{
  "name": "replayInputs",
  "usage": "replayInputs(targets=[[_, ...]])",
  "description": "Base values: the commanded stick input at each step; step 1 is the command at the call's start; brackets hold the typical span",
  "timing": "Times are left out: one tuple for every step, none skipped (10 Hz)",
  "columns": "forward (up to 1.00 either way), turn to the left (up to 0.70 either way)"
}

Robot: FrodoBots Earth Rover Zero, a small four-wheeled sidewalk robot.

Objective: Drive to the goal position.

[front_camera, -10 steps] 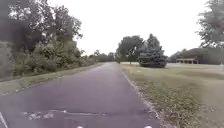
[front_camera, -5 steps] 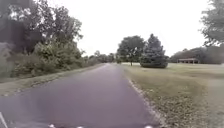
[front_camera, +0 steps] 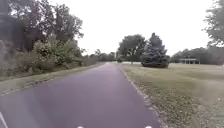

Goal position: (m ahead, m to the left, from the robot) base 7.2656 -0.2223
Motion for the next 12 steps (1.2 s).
replayInputs(targets=[[0.7,0.0],[0.7,0.0],[0.7,0.0],[0.7,0.0],[0.7,0.0],[0.7,0.0],[0.7,0.0],[0.7,0.0],[0.7,0.0],[0.7,0.0],[0.7,0.0],[0.7,0.0]])
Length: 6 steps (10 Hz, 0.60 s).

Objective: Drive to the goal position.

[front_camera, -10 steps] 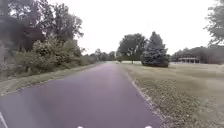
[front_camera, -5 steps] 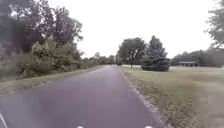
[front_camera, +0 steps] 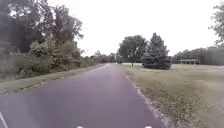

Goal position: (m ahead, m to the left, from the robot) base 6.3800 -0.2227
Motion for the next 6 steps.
replayInputs(targets=[[0.7,0.0],[0.7,0.0],[0.7,0.0],[0.7,0.0],[0.7,0.0],[0.7,0.0]])
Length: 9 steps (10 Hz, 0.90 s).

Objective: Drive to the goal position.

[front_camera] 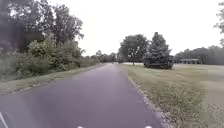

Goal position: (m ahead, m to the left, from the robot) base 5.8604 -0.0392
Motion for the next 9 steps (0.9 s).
replayInputs(targets=[[0.7,0.0],[0.7,0.0],[0.7,0.0],[0.7,0.0],[0.7,0.0],[0.7,0.0],[0.7,0.0],[0.7,0.0],[0.7,0.0]])
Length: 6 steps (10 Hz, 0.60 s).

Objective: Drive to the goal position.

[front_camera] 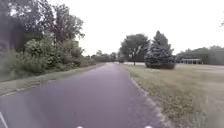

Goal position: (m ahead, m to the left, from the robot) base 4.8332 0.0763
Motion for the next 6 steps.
replayInputs(targets=[[0.7,0.0],[0.7,0.0],[0.7,0.0],[0.7,0.0],[0.7,0.0],[0.7,0.0]])
